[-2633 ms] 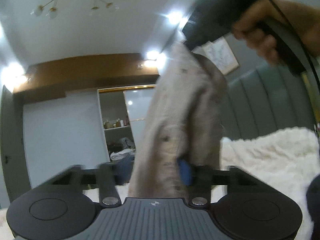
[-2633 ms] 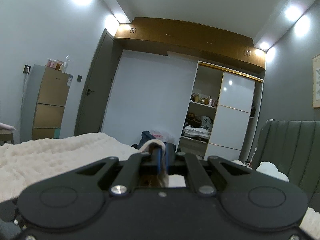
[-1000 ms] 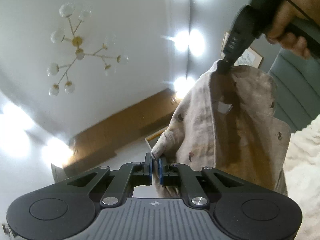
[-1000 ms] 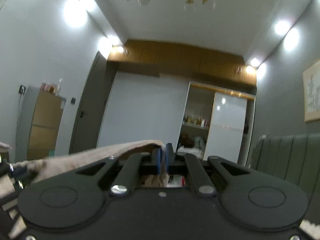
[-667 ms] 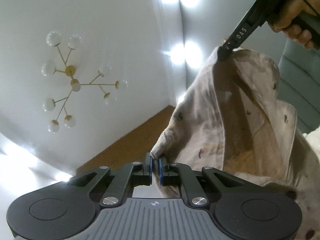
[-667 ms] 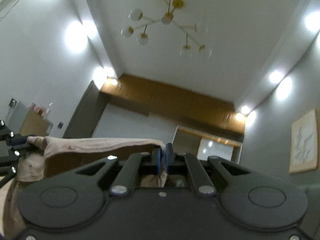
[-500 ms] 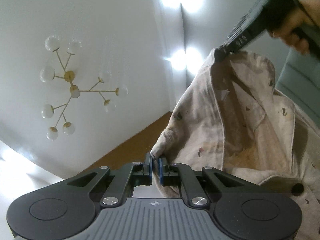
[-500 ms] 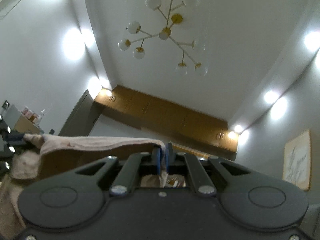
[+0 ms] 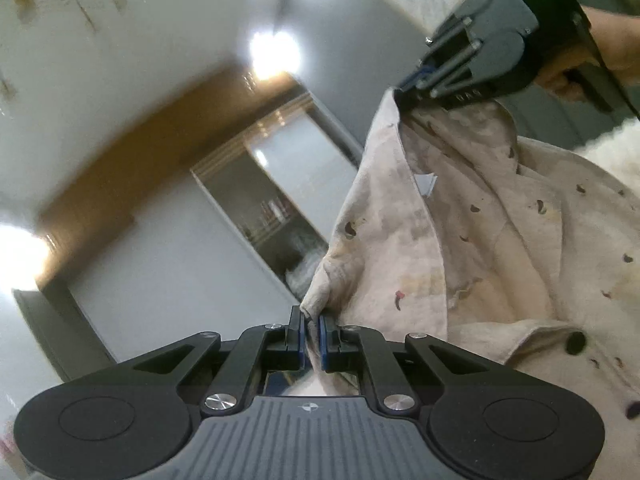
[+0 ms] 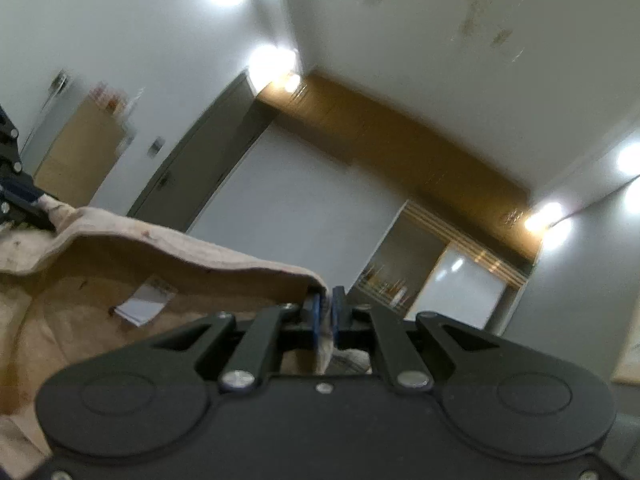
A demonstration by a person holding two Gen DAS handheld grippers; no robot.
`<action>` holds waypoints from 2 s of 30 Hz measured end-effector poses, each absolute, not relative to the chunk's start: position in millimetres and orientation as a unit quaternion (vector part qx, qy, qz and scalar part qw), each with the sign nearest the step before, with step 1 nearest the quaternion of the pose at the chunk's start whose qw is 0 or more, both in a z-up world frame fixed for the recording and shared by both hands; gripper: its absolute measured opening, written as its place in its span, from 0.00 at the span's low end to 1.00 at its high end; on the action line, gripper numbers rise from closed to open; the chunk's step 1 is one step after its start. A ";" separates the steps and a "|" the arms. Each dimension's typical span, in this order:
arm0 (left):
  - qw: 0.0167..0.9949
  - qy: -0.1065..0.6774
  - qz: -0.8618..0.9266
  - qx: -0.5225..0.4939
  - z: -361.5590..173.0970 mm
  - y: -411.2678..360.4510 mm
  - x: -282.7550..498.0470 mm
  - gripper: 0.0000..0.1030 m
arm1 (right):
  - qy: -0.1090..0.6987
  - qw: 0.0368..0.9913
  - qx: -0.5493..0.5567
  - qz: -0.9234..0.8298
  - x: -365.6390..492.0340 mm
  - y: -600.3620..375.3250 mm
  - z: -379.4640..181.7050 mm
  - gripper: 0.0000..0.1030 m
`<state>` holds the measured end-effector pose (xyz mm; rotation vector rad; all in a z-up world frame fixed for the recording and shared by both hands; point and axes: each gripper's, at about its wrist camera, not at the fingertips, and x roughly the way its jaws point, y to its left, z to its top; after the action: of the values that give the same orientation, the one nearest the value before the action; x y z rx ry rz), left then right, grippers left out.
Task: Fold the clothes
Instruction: 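Hold the shirt up with both grippers, shaking it out to hang open, then lower the shirt onto the bed and open the left gripper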
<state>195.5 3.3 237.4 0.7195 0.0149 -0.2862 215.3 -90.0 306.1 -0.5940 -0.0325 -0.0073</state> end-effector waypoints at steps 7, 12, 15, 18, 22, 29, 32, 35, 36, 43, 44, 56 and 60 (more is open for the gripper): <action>0.912 0.148 -0.142 0.355 92.0 -2.3 350.0 0.06 | 0.120 0.951 -0.282 0.037 387.1 -95.9 129.5 0.03; 0.906 0.217 -0.143 0.334 36.1 -1.8 428.6 0.06 | 0.193 0.939 -0.282 0.038 477.2 -93.3 14.8 0.03; 0.904 0.256 -0.146 0.309 14.3 1.8 461.8 0.12 | 0.227 0.943 -0.242 0.034 501.5 -96.2 -16.9 0.04; 0.907 0.302 -0.135 0.259 -4.2 15.0 494.0 0.40 | 0.284 0.942 -0.179 0.027 524.4 -104.1 -24.0 0.31; 0.930 0.295 -0.102 0.194 6.9 34.5 491.1 0.63 | 0.304 0.948 -0.099 -0.008 525.2 -126.5 -14.8 0.56; 0.969 0.245 -0.033 0.022 42.1 88.3 389.0 0.75 | 0.319 0.937 0.066 0.126 465.8 -114.8 10.2 0.51; 0.969 0.248 -0.013 -0.020 38.5 92.9 340.0 0.76 | 0.344 0.926 0.071 0.137 457.9 -84.3 -5.6 0.49; 0.960 0.271 -0.033 -0.068 35.2 95.5 301.8 0.76 | 0.384 0.912 0.088 0.116 472.3 -63.9 -30.2 0.45; 0.957 0.276 -0.039 -0.073 37.6 96.6 296.8 0.76 | 0.396 0.905 0.102 0.117 477.2 -58.9 -39.2 0.43; 0.957 0.264 -0.073 -0.095 36.5 113.1 278.4 0.76 | 0.428 0.878 0.198 0.079 501.6 -47.6 -66.1 0.03; 0.957 0.261 -0.077 -0.099 36.7 115.8 278.8 0.76 | 0.417 0.888 0.179 0.075 504.5 -46.5 -56.9 0.03; 0.958 0.253 -0.067 -0.121 50.7 137.9 294.5 0.76 | 0.458 0.884 -0.069 0.064 574.3 -19.7 -70.5 0.04; 0.958 0.247 -0.066 -0.126 58.0 144.4 288.5 0.76 | 0.409 0.909 -0.061 0.055 556.4 -30.9 -44.7 0.20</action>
<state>288.5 144.4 58.0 -0.2562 0.5006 -0.1346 556.4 -30.9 -44.7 -0.1264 0.8439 0.1138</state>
